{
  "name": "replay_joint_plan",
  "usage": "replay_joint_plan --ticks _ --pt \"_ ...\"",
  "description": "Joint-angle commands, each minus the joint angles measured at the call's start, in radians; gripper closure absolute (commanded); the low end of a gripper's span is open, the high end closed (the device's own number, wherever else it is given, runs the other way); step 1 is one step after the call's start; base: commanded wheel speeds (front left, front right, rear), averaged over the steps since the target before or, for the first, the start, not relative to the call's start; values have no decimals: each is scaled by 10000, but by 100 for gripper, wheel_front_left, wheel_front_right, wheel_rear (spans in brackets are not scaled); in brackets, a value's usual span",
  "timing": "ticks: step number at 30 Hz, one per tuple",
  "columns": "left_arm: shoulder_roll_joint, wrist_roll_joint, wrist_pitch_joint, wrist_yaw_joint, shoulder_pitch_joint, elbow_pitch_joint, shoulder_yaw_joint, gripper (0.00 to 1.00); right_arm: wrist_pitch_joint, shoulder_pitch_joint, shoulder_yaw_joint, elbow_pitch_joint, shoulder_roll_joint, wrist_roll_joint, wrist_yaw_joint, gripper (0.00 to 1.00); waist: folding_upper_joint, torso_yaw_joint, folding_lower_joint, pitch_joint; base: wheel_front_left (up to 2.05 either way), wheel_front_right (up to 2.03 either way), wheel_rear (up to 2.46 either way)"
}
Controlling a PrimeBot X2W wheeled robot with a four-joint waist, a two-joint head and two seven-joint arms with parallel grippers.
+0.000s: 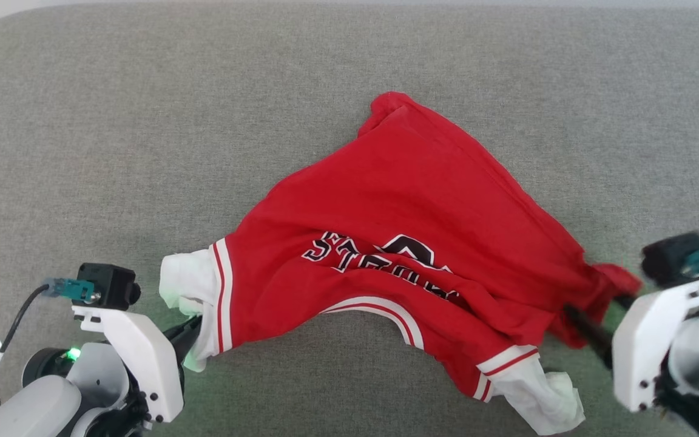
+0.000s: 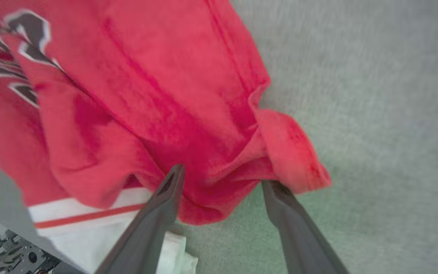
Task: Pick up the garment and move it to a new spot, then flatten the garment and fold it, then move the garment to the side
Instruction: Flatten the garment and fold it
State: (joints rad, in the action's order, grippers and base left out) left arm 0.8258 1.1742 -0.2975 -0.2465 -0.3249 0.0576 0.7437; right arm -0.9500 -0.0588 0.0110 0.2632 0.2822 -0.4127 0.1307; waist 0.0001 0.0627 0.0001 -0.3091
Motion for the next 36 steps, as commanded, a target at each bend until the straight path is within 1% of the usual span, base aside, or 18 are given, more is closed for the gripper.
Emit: replay_joint_plan --ticks 1,6,9,11,13,15,17,19,21,24,31,36 --pt "50 31 67 -56 76 51 -31 100 76 -144 -83 307 -59 37 0 0 -1 4 -1 11 0 0 0" --pt "65 -64 64 -149 120 180 11 100 503 -652 -363 1711 39 519 0 0 -1 87 -1 9 0 0 0" --pt "12 -76 66 -186 76 220 18 100 1134 -1226 -196 1928 64 809 0 0 -1 185 -1 -30 0 0 0" --pt "-36 -108 51 -158 -7 240 44 100 1559 -1642 140 1694 214 1050 0 0 -1 277 -1 -71 0 0 0" --pt "-111 -165 -14 -97 -130 244 94 100 1953 -2115 465 1216 162 1008 -2 0 -1 424 -1 -123 0 0 0" --pt "-217 -213 -63 -25 -259 211 149 100 2269 -2641 853 649 417 1039 0 0 -1 628 -1 -182 0 0 0" --pt "-327 -317 -119 45 -426 149 239 100 2502 -3136 1154 -57 514 873 -2 0 -1 879 -1 -241 0 0 0" --pt "-469 -390 -180 114 -592 71 305 100 2694 -3729 1495 -774 762 715 -2 0 -1 1156 -1 -297 0 0 0" --pt "-639 -436 -216 220 -747 17 413 100 2840 -4349 1837 -1527 1050 637 0 0 -1 1460 -1 -360 0 0 0" --pt "-896 -502 -285 395 -976 -124 567 100 2863 -5193 2262 -2651 1292 406 -2 0 -1 1950 -1 -464 0 0 0" --pt "-1553 -602 -351 827 -1417 -684 873 100 2222 -6996 3529 -5127 1994 -338 -2 0 -1 3028 -1 -726 0 0 0" --pt "-1864 -638 -303 1136 -1651 -1076 980 100 1242 -8000 4489 -6908 2337 -940 -2 0 -1 3557 -1 -944 0 0 0"
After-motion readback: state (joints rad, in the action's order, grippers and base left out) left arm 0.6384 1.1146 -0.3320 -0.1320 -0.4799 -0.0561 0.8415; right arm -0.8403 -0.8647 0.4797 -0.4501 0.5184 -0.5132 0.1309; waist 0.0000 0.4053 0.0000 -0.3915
